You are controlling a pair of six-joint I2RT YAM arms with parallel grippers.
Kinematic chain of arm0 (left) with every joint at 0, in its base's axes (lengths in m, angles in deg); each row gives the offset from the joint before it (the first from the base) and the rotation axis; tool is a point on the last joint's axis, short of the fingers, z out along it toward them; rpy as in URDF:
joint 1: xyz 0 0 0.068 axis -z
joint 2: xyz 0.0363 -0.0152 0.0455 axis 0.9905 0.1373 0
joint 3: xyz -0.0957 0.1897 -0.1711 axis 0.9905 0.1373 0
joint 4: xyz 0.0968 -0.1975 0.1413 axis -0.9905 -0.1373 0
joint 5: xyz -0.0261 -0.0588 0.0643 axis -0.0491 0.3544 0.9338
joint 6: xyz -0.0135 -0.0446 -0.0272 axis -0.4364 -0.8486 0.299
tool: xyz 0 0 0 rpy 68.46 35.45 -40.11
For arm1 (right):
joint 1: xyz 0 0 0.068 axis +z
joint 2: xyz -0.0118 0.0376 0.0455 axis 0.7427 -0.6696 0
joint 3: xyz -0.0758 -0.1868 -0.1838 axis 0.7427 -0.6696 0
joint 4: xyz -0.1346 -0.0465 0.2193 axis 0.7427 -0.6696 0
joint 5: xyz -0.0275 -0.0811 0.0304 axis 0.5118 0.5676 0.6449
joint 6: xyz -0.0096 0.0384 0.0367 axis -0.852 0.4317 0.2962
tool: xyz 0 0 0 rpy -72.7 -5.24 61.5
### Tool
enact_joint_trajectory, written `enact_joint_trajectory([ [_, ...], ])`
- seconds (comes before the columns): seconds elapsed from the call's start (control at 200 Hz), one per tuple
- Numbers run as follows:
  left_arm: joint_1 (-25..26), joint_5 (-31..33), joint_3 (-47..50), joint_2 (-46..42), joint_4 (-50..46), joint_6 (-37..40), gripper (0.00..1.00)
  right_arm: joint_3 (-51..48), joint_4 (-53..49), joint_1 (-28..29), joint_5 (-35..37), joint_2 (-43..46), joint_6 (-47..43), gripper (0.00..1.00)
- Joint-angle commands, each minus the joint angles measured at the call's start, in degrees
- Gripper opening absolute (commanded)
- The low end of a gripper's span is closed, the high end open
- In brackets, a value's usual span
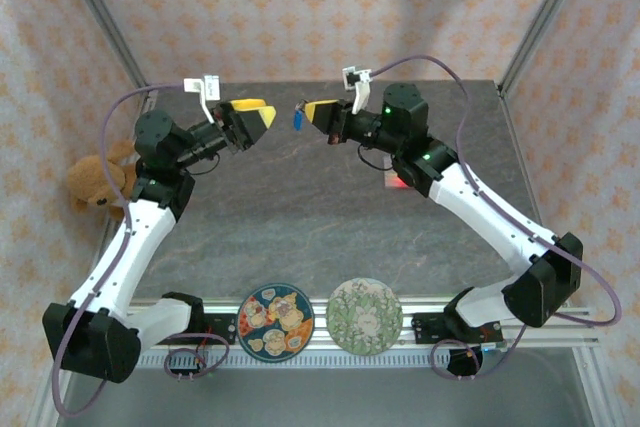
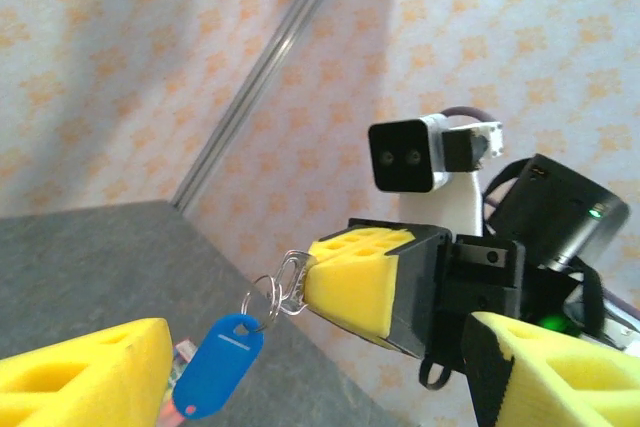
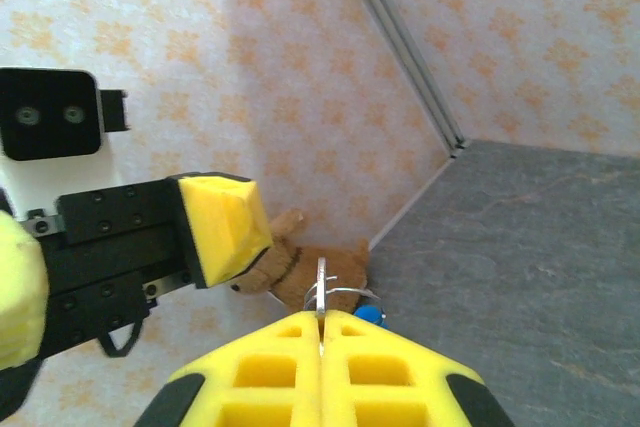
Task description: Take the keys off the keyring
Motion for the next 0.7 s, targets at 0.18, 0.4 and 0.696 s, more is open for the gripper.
enact_joint_trajectory([
  [0.18, -0.8, -10.0, 1.1, 11.1, 44.1, -29.6, 0.71, 0.3, 11.3, -1.9, -16.8, -0.4, 7.4, 0.0],
  [0.4, -0.8, -12.3, -0.7, 15.6, 54.8, -40.1, 0.67, 0.7, 18.3, -2.7, -22.7, -2.4, 12.9, 0.0],
  [0.696, 0.4, -14.8, -0.1, 14.2, 54.8, -41.1, 0.72, 2.9, 23.9, -2.9, -26.2, -5.9, 16.9, 0.0],
])
